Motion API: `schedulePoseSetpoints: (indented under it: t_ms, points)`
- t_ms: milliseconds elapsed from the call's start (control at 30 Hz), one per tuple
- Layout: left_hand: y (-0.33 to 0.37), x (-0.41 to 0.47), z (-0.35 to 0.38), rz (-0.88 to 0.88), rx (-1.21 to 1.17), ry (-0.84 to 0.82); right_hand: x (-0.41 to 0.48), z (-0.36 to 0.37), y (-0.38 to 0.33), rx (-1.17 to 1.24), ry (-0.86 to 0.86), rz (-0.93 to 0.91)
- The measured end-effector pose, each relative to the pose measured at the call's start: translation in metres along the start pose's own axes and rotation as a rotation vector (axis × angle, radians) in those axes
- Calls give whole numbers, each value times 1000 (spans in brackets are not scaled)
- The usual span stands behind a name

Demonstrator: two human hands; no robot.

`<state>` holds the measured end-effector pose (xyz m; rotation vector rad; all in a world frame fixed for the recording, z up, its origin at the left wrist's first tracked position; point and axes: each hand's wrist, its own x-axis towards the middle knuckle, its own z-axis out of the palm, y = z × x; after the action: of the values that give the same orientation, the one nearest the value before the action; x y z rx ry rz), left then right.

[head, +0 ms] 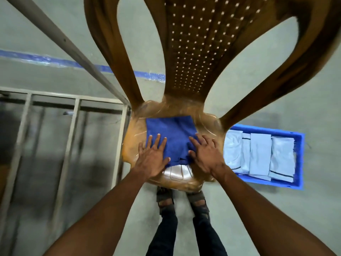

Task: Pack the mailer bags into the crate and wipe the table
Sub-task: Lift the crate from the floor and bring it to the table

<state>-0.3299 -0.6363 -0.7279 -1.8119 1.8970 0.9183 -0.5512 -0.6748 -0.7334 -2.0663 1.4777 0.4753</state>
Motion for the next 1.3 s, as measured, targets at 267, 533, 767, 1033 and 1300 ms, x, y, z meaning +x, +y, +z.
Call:
schedulePoseSetpoints:
  t_ms: [267, 533, 767, 1033, 1300]
  points:
    - [122, -2, -24, 53, -357, 124, -65, -43, 105, 580, 204, 352]
    - [269, -8, 36, 22, -483, 52, -177, -1, 301, 767, 201, 527]
    - [350, 13, 107, -117, -499, 31, -208, 52, 445, 897, 283, 574]
    - [352, 104, 186, -227, -646, 106, -148, 131, 539, 931, 353, 605]
    - [254, 233, 288, -207, -522, 263, -59, 215, 618, 928, 469, 525]
